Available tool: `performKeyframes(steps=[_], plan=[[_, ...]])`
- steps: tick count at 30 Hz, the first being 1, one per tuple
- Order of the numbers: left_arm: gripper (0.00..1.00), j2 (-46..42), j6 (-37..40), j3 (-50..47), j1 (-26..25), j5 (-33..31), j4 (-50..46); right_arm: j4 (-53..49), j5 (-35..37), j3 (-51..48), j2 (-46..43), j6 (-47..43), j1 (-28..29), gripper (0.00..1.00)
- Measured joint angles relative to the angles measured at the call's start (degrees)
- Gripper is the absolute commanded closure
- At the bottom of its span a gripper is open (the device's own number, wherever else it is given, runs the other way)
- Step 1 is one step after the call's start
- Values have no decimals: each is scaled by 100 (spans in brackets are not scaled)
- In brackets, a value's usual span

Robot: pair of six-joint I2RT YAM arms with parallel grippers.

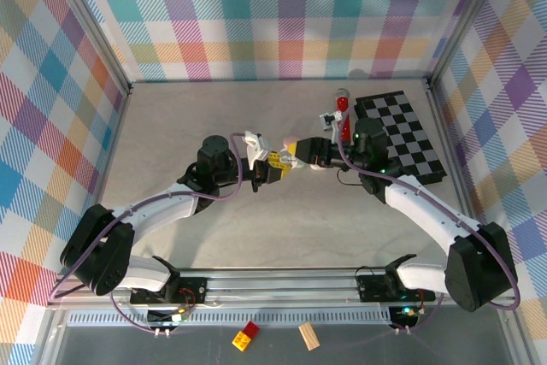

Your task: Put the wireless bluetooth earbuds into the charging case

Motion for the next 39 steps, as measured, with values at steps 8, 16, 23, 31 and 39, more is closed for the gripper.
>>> performKeyframes(steps=[8,16,23,31,39], plan=[[88,122,-103,114,0,48,13,155,-234,0,17,68,0,32],[88,131,-120,122,0,92,13,238,-149,-17,-254,20,-2,34],[88,184,-146,166,0,98,-76,323,-120,-66,-396,-72,-11,38],[88,190,-494,306,0,459,-111,219,98,-343,-557,-649,-11,35],[88,201,-1405,514,0,833,50,267,-391,-498,-619,-1207,-11,58]])
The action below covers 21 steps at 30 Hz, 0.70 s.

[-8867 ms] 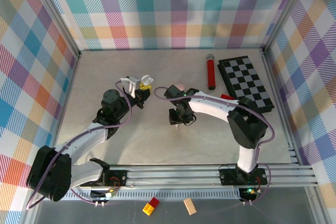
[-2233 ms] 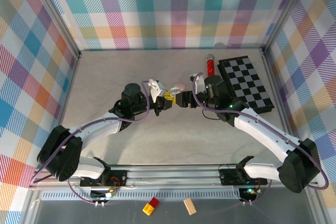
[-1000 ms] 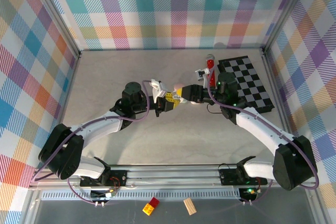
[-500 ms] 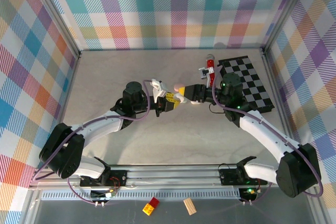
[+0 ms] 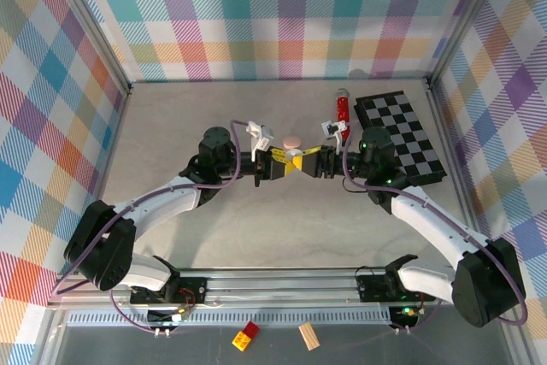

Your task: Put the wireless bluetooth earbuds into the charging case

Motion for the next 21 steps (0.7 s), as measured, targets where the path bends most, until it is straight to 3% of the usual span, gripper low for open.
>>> performKeyframes(steps=[8,12,21], plan=[[88,87,-564,44,15,313,168,61,-26,-50,-111,-149,-11,79],[86,87,-664,46,39,413,184,76,-44,-50,-116,-195,-11,84],[25,-22,-238,-44,37,83,210,52,238,-149,-278,-188,-9,84]])
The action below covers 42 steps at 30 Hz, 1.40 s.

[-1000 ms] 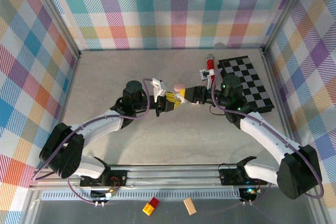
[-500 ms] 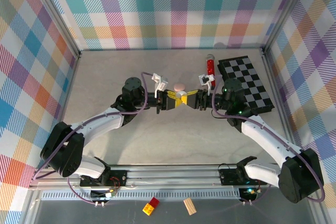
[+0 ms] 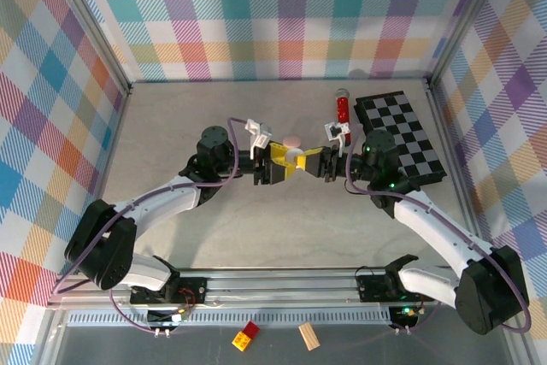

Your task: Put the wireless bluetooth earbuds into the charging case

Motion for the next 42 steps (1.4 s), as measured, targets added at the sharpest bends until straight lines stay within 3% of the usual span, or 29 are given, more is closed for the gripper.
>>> performKeyframes(steps=[3,6,12,19,36,42], plan=[[8,-201,356,-155,0,-271,-76,-7,269,-107,-68,9,-2,84],[0,-472,837,-439,0,-586,-90,-63,581,-210,-79,114,-61,84],[0,-697,1893,-627,-22,-1008,-658,-275,1228,-374,59,337,-190,85],[0,-752,2874,-627,-162,-1346,-1657,-557,1488,-667,732,608,-221,86],[0,-470,3436,-433,-264,-1478,-2479,-372,1534,-850,2699,907,-221,85],[0,-428,3482,-433,-264,-1480,-2485,-278,1628,-855,2758,894,-221,64]])
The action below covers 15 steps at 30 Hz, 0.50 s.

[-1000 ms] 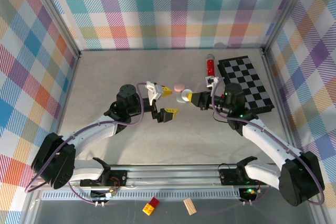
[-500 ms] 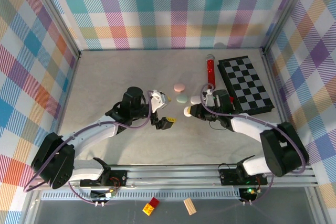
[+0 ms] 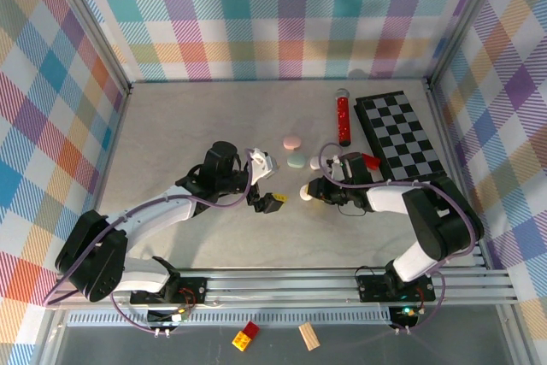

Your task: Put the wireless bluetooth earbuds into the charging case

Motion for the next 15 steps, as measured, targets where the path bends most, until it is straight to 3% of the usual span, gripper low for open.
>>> performKeyframes(steps=[5,8,15], plan=[[0,2,-2,22,0,-24,-98,-304,332,13,-380,-131,0,36],[0,2,-55,31,9,-107,-118,-654,605,94,-752,-297,-2,25],[0,-280,-680,-367,542,-678,459,-1617,1714,627,-1659,-1080,-7,8]])
